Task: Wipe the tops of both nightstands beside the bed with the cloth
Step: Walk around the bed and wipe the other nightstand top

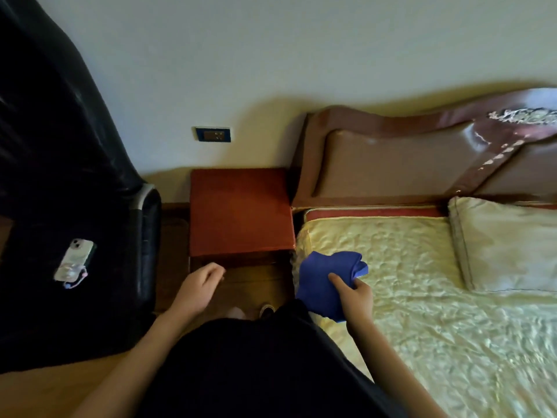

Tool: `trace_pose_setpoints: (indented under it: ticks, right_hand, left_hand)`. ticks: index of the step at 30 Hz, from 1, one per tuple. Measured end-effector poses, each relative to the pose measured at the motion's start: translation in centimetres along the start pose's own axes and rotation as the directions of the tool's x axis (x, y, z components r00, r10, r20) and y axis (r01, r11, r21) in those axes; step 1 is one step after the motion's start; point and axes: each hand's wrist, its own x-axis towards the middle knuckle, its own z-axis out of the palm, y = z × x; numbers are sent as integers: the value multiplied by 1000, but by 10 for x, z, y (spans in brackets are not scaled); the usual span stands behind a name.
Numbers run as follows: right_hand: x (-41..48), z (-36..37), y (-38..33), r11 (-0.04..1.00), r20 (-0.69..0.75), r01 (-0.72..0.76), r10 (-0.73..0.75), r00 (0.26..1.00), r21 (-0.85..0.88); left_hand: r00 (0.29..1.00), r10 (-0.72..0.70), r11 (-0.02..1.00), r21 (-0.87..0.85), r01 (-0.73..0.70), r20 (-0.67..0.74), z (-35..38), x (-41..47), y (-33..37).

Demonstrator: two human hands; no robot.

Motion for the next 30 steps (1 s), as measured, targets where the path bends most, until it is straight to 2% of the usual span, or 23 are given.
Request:
trace_pose_setpoints:
  ticks: [4,7,11,16,22,26,30]
  right_hand:
    - [-15,-5,-12,986,-150,55,-31,988,160]
    - [-36,-6,-10,955,-265,80,-1,964,286]
    - [-86,6,22,896,-413,78,124,902,438]
    - [-172,45,94,820,-554,72,316,770,568]
    - [-281,94,169,680,-597,56,599,533,732]
    - [-345,113,202,621,-618,127,695,367,774]
    - [-412,134,235,563,-601,228,783,159,795]
  left_hand:
    - [970,219,970,83,-229,106,-23,42,46]
    - [917,320,921,150,-360,237,-33,68,66]
    - [837,307,871,221,-439,453,-44,86,69]
    - [709,216,785,313,-534,671,-35,75,40]
    - [520,73,648,356,-673,851,-11,44,10]
    - [323,13,521,269,-810,946,31,10,22]
    - [124,-50,376,134,-917,991,87,-44,35]
